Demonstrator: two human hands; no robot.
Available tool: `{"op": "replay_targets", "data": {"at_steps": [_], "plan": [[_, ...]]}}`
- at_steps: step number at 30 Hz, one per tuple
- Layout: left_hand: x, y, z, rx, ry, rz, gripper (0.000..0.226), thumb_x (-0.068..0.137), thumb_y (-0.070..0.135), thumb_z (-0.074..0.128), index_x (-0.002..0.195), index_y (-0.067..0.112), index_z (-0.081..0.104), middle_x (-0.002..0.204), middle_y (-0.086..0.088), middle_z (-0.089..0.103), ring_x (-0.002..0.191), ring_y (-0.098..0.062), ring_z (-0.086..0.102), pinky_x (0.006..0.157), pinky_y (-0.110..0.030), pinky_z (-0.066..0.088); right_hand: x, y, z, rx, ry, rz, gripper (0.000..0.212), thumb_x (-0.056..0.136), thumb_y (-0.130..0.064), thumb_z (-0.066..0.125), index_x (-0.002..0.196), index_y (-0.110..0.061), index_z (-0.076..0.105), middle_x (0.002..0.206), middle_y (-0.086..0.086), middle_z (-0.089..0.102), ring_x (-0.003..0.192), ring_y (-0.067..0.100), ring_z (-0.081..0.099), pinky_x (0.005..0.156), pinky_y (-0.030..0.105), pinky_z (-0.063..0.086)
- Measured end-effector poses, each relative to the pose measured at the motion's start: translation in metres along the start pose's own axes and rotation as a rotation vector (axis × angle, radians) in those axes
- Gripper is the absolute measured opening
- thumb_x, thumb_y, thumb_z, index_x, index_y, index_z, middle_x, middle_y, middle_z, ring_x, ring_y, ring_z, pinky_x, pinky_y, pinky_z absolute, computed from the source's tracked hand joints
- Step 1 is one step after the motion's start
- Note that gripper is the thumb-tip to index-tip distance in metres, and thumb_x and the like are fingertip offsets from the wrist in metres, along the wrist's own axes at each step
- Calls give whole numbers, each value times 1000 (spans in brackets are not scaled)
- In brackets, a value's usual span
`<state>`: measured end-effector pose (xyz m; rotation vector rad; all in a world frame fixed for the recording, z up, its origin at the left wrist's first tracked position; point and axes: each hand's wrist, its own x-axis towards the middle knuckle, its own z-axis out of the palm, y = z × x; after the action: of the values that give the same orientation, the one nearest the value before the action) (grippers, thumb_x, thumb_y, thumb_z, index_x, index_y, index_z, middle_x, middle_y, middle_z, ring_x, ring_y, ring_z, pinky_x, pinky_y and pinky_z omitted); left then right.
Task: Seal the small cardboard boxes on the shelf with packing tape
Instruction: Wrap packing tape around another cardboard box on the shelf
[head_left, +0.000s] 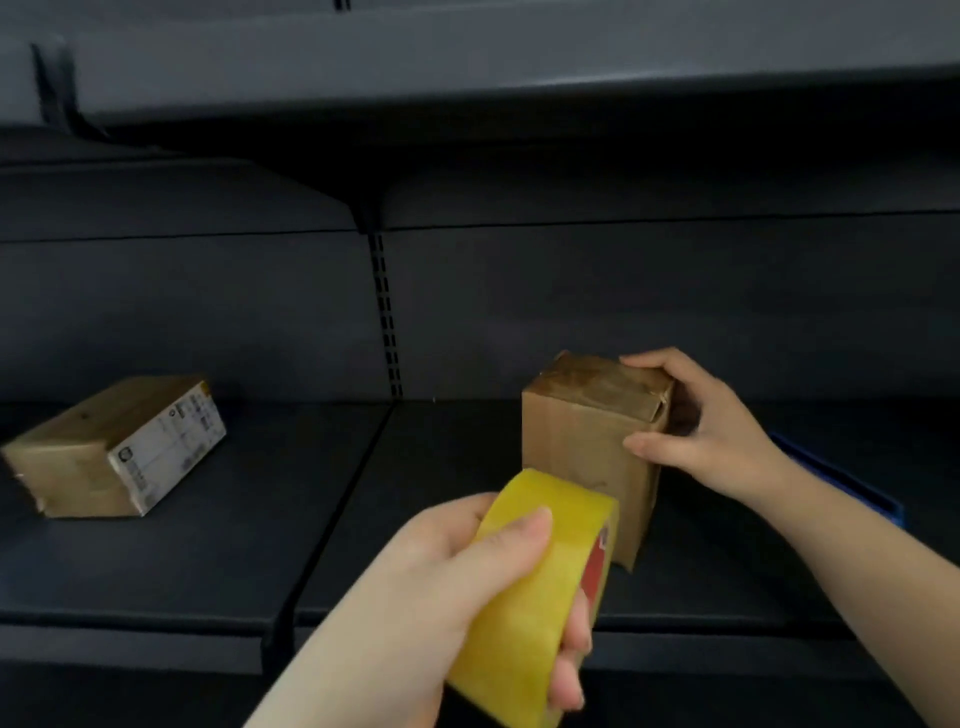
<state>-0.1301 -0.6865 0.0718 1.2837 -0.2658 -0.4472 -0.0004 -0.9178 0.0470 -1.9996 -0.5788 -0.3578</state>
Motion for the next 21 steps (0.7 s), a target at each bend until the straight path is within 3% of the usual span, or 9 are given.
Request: {"op": "replay_targets", "data": {"at_steps": [6, 9, 13, 16, 19, 21], "plan": [[19, 14, 0, -20, 27, 36, 24, 69, 32, 62, 64, 9, 67, 55, -9, 60, 41, -17, 56, 46, -24, 49, 8, 17, -5, 105, 56, 56, 60, 50, -56, 68, 105, -36, 56, 104, -6, 62, 99, 11, 60, 81, 26, 47], [27, 14, 0, 82, 54, 50, 26, 71, 33, 60, 63, 9, 65, 55, -8, 61, 43, -16, 58, 49, -25, 50, 9, 22, -1, 128, 99, 50, 63, 54, -57, 65, 109, -29, 55, 103, -5, 61, 97, 10, 60, 76, 22, 46], [35, -1, -1, 117, 149, -4, 31, 73, 37, 70, 75, 6, 67, 61, -8, 65, 53, -17, 64, 61, -32, 53, 12, 25, 1, 166, 145, 68, 57, 56, -60, 61, 105, -32, 54, 101, -7, 60, 93, 6, 60, 67, 16, 47], [36, -5, 1, 92, 151, 3, 36, 67, 40, 61, 75, 5, 68, 59, -10, 66, 50, -19, 63, 58, -33, 57, 15, 28, 5, 204, 180, 82, 54, 58, -58, 60, 103, -29, 55, 101, -2, 60, 96, 13, 60, 74, 26, 50], [43, -8, 2, 113, 163, -6, 44, 63, 42, 63, 86, 6, 72, 70, -13, 72, 60, -22, 68, 58, -32, 59, 16, 32, 5, 234, 199, 115, 41, 65, -51, 60, 100, -31, 55, 103, 0, 59, 98, 18, 59, 78, 32, 49], [48, -3, 1, 62, 154, -36, 46, 64, 41, 63, 92, 5, 68, 64, -9, 70, 53, -17, 67, 52, -30, 56, 18, 35, 0, 222, 149, 155, 38, 71, -50, 55, 103, -31, 53, 106, 0, 58, 100, 19, 58, 82, 36, 49]]}}
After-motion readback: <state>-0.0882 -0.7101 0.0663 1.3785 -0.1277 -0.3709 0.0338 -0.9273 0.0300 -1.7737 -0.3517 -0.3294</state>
